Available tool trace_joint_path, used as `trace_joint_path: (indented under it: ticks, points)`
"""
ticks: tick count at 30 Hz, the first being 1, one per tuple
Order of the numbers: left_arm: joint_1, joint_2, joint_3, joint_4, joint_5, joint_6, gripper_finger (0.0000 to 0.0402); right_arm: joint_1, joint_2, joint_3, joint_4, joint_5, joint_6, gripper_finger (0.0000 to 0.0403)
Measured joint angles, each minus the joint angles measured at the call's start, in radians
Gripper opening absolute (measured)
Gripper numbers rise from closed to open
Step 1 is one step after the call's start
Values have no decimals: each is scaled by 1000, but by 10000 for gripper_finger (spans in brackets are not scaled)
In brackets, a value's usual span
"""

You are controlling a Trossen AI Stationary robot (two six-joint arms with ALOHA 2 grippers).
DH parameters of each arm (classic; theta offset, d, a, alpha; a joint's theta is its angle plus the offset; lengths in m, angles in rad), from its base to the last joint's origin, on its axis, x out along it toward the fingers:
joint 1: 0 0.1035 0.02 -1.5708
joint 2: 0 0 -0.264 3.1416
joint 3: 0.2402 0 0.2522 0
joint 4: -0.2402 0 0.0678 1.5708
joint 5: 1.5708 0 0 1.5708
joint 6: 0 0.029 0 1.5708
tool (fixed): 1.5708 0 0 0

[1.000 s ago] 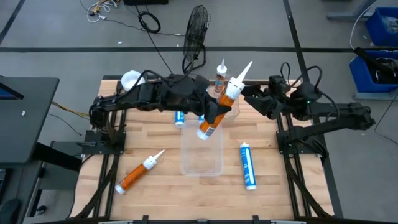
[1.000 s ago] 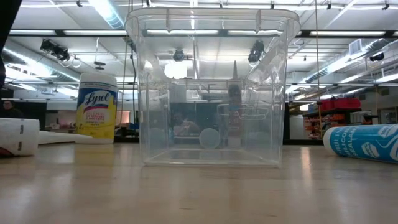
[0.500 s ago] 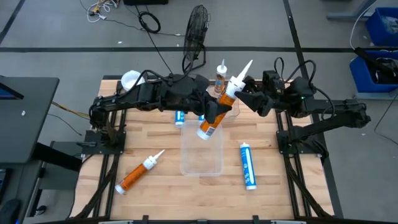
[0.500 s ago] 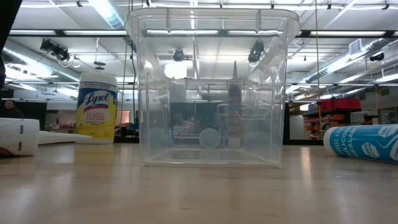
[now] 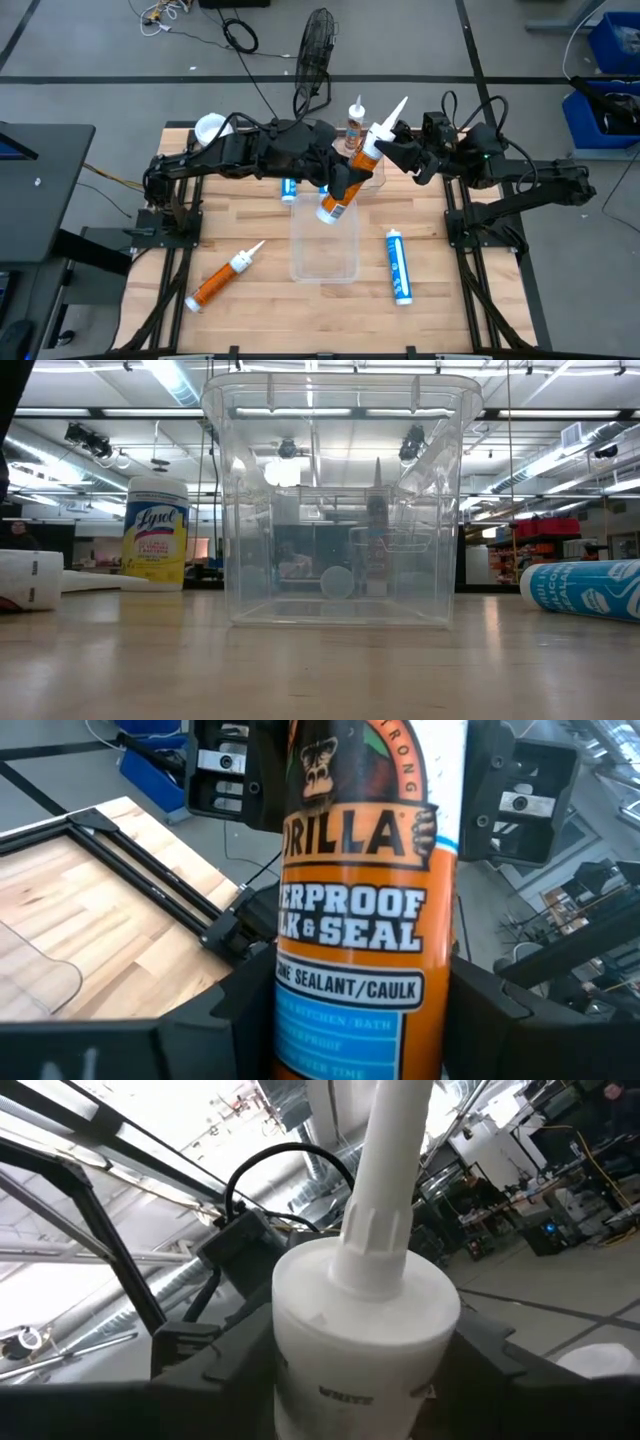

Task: Sort silicone sealant tubes
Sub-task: Put the right orange sealant into the top transparent bin

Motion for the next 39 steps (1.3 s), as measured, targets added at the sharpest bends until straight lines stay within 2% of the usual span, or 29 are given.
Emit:
trace_joint_path:
  ticks: [7, 16, 21, 26, 30, 39]
  points:
    - [1, 0, -1, -2, -5, -17, 264, -3, 0, 0, 0, -6, -32, 213]
    - [1, -4, -1, -45, -30, 23, 271, -39, -4, 0, -4, -7, -45, 212]
    - [2, -39, -3, -110, -60, 80, 271, -58, -26, 1, -81, -6, -101, 212]
    - [1, -109, -2, -208, -90, 151, 272, -84, -78, 1, -186, 55, -179, 212]
    - [1, -160, -2, -283, -162, 212, 272, -100, -110, 1, -301, 116, -270, 212]
    - [1, -238, -2, -406, -296, 398, 268, -102, -100, 1, -454, 398, -504, 212]
